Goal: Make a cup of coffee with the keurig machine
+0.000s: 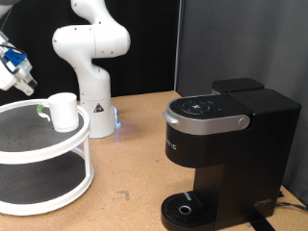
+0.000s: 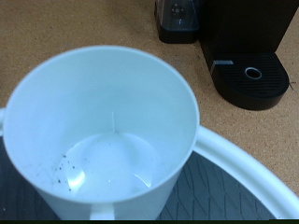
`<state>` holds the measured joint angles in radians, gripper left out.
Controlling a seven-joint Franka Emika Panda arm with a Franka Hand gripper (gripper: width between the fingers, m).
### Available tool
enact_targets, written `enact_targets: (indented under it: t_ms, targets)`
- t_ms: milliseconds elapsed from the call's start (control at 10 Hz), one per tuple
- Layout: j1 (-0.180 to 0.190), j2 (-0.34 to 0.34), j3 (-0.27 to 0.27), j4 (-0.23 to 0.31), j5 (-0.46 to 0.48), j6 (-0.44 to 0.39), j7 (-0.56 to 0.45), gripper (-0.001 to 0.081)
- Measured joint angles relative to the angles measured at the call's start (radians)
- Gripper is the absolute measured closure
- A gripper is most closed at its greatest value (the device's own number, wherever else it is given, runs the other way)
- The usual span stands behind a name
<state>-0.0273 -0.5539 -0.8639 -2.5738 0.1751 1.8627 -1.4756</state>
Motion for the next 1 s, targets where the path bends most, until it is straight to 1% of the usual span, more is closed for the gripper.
enact_targets:
  t_ms: [100,200,300,400,500,600,1000]
  targets:
    - [0.0,0.005,-0.009,-0.014,0.0,0.017,-0.011,0.0385]
    - [0.002,0.013,-0.019,-0.027,0.0,0.031,-0.023,0.0243]
    - [0.003,0.023,-0.027,-0.036,0.0,0.039,-0.037,0.0243]
    - [0.007,0.035,-0.033,-0.042,0.001,0.043,-0.047,0.0071]
    - [0.013,0.045,-0.041,-0.048,0.004,0.048,-0.06,0.0071]
    - [0.02,0.054,-0.046,-0.054,0.011,0.06,-0.074,0.0011]
    - [0.051,0.062,-0.053,-0.079,0.04,0.082,-0.094,0.0]
